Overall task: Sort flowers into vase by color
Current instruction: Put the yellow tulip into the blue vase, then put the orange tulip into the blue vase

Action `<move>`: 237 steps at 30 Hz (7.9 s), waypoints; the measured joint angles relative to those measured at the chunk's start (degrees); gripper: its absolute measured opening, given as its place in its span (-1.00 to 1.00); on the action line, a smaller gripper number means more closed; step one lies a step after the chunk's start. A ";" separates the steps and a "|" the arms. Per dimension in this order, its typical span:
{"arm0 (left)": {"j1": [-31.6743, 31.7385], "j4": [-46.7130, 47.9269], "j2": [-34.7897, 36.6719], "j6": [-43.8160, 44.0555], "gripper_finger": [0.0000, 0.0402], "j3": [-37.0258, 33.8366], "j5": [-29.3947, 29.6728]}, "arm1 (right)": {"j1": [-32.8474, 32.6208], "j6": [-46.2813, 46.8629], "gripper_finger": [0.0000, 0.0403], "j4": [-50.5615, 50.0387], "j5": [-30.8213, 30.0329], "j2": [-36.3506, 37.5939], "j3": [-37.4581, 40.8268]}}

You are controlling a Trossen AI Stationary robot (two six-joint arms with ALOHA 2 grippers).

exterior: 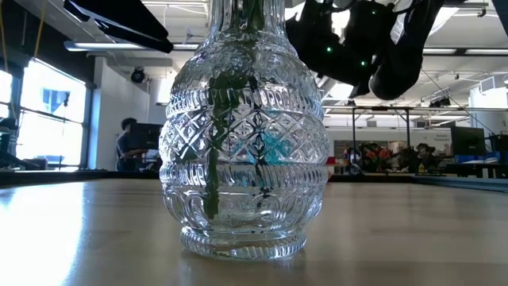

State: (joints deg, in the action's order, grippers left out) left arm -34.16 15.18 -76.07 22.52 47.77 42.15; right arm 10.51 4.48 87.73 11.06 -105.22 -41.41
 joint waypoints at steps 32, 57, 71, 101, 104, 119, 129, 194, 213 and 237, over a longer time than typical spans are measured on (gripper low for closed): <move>3.12 7.14 0.00 10.49 -0.02 0.00 -6.14 | -0.06 -6.63 -0.03 -90.75 -9.56 49.51 0.02; 4.53 7.69 0.00 10.29 -0.02 0.00 -5.53 | 27.75 13.02 0.31 -86.41 -9.02 14.41 -0.77; 4.53 7.55 0.00 10.30 -0.02 0.00 -5.25 | 28.49 12.48 0.23 -90.14 -11.07 -4.44 -20.06; 4.49 7.26 -0.41 9.79 -0.02 0.00 -3.03 | 32.59 18.90 -0.02 -117.90 -17.14 15.73 -8.43; 4.48 7.19 -0.84 8.88 -0.02 0.00 -2.84 | 35.52 22.69 0.10 -112.56 -14.04 15.11 -5.35; 4.51 7.23 -0.98 5.28 -0.02 -0.02 -2.88 | 40.88 36.18 0.51 -98.46 -15.92 10.07 -3.64; 4.51 7.22 -0.98 5.30 -0.02 -0.02 -2.86 | 40.63 33.59 0.26 -94.15 -21.39 8.01 -3.82; 4.51 -0.02 -0.98 -1.63 -0.02 -0.02 -2.52 | -28.36 -77.72 -0.67 -124.78 -63.68 26.22 -69.18; 4.51 -0.04 -0.98 -1.52 -0.02 -0.02 -2.56 | -13.36 -64.79 -0.67 -121.44 -52.53 24.47 -56.74; 4.49 -0.04 -0.98 -1.54 -0.02 -0.02 -2.56 | -14.01 -81.70 -0.67 -106.18 -65.30 24.85 -45.53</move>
State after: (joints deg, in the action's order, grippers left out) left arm -29.66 15.14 -77.06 20.97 47.75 39.59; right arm -3.50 -77.21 -18.46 -54.24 -80.37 -86.94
